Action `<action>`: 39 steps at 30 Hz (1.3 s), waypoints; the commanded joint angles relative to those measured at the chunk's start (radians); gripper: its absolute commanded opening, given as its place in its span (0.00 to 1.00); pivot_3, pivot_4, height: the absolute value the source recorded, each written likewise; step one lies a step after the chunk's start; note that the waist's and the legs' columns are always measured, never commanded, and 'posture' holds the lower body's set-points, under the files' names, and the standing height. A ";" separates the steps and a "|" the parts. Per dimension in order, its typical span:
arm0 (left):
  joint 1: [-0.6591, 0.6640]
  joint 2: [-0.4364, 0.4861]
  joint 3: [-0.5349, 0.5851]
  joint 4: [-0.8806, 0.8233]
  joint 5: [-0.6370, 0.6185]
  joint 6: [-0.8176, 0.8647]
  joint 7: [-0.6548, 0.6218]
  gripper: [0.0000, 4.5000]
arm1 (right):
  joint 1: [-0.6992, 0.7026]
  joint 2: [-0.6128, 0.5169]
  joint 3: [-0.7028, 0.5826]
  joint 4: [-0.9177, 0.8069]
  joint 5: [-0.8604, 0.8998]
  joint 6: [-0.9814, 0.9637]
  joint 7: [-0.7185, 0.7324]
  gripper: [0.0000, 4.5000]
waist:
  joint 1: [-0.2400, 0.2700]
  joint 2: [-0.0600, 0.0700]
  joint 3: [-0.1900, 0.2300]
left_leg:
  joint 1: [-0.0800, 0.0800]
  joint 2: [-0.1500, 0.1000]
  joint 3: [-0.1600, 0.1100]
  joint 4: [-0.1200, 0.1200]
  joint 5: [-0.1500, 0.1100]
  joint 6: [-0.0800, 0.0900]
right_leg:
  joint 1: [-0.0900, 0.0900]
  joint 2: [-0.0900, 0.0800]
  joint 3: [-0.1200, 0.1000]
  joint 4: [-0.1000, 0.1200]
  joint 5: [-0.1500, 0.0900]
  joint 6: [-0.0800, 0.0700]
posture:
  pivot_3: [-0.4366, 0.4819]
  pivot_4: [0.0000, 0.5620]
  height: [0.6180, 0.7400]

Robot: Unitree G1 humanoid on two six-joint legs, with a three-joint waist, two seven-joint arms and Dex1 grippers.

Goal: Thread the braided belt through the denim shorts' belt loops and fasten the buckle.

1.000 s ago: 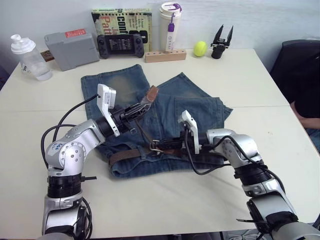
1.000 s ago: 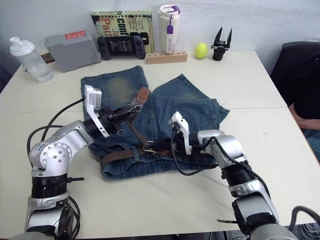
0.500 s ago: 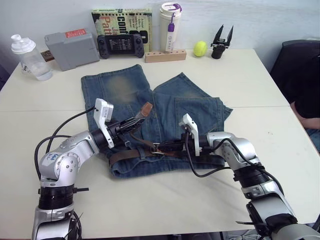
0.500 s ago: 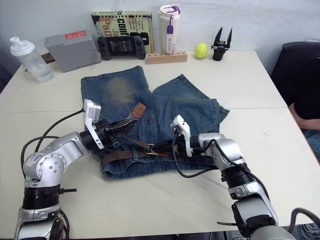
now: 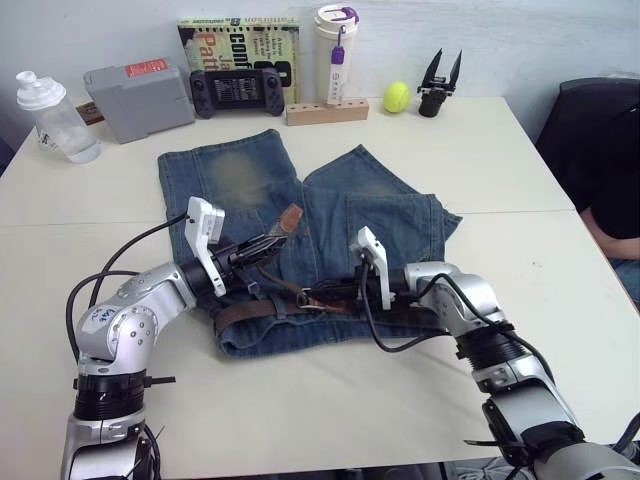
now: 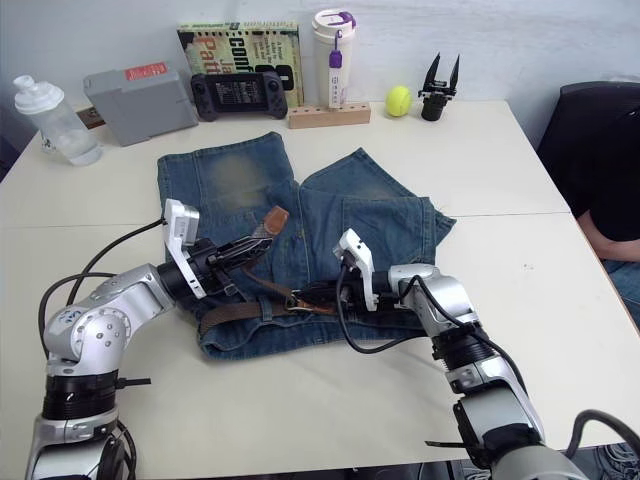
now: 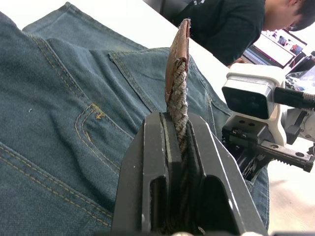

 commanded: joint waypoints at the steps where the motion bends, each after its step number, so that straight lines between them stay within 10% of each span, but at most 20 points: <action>1: 0.018 0.008 0.019 -0.051 -0.010 -0.015 -0.002 0.00 | 0.005 0.012 0.025 -0.003 -0.001 0.003 0.036 0.01 | 0.000 0.000 0.000 | 0.000 0.000 0.000 0.000 0.000 0.000 | 0.000 0.000 0.000 0.000 0.000 0.000 | 0.48 0.27 0.61; 39: 0.121 0.016 0.003 0.015 0.074 -0.117 -0.042 0.00 | -0.031 0.025 0.237 0.075 -0.264 -0.079 0.059 0.01 | -0.012 0.001 -0.002 | 0.002 0.001 0.000 -0.001 -0.001 -0.001 | 0.001 0.000 0.000 0.000 0.000 0.000 | 0.48 0.27 0.61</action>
